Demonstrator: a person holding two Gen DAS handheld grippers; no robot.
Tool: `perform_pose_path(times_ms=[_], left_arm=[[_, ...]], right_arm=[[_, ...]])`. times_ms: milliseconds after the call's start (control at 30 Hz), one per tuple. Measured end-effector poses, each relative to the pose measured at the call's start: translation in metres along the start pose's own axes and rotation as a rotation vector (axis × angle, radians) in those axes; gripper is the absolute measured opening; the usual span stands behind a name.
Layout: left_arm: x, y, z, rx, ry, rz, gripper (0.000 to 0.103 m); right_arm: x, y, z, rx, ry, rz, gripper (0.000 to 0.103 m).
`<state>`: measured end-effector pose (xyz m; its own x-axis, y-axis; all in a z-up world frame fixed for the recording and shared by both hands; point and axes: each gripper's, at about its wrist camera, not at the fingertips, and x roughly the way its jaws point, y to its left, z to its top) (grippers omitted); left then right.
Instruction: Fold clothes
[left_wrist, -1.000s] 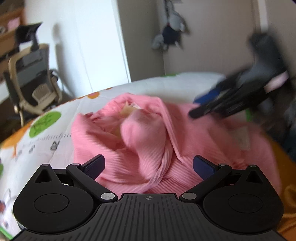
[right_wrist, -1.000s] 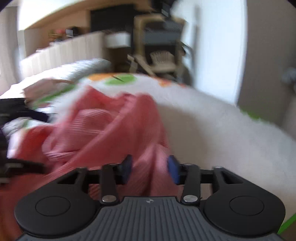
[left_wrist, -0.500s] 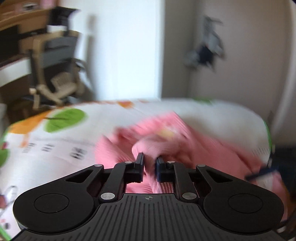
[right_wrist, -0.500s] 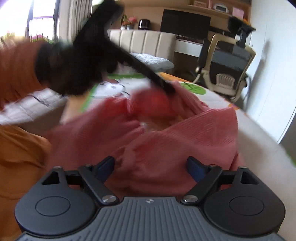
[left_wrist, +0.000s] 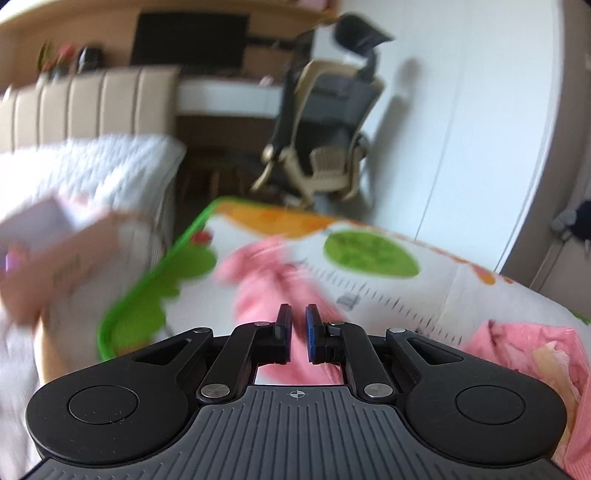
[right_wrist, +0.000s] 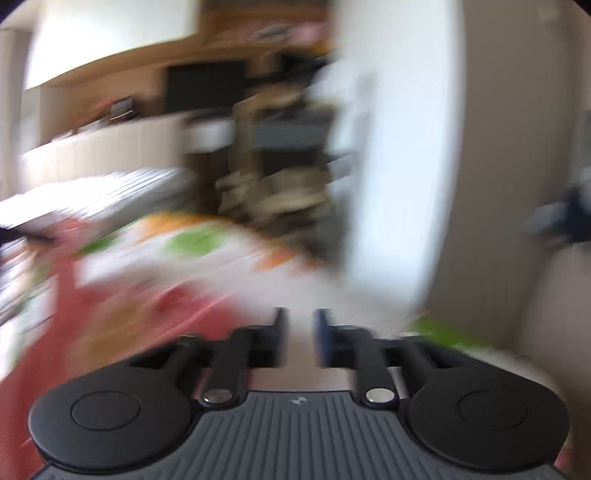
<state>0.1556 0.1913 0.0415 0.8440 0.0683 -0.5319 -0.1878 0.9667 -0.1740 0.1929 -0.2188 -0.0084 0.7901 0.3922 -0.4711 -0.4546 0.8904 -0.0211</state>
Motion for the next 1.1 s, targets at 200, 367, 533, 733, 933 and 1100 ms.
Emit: perform_pose_path(times_ms=[200, 367, 533, 733, 933, 1100], left_arm=[[0.007, 0.043, -0.023, -0.254, 0.103, 0.035, 0.028], [-0.008, 0.037, -0.023, -0.224, 0.079, 0.006, 0.052], [-0.02, 0.02, -0.016, -0.182, 0.056, -0.056, 0.075], [-0.029, -0.011, -0.015, -0.155, 0.066, -0.246, 0.087], [-0.018, -0.052, -0.026, -0.094, 0.108, -0.365, 0.093], [-0.013, -0.068, -0.029, -0.065, 0.122, -0.413, 0.093]], right_arm=[[-0.006, 0.106, -0.06, -0.219, 0.156, 0.391, 0.079], [0.021, 0.135, -0.082, -0.328, 0.232, 0.351, 0.037], [0.02, 0.075, -0.035, -0.151, 0.09, 0.157, 0.014], [0.015, -0.036, 0.009, -0.173, -0.146, -0.465, 0.013], [0.079, -0.126, -0.027, 0.002, 0.09, -0.583, 0.019], [0.079, -0.118, -0.035, 0.132, 0.084, -0.605, 0.032]])
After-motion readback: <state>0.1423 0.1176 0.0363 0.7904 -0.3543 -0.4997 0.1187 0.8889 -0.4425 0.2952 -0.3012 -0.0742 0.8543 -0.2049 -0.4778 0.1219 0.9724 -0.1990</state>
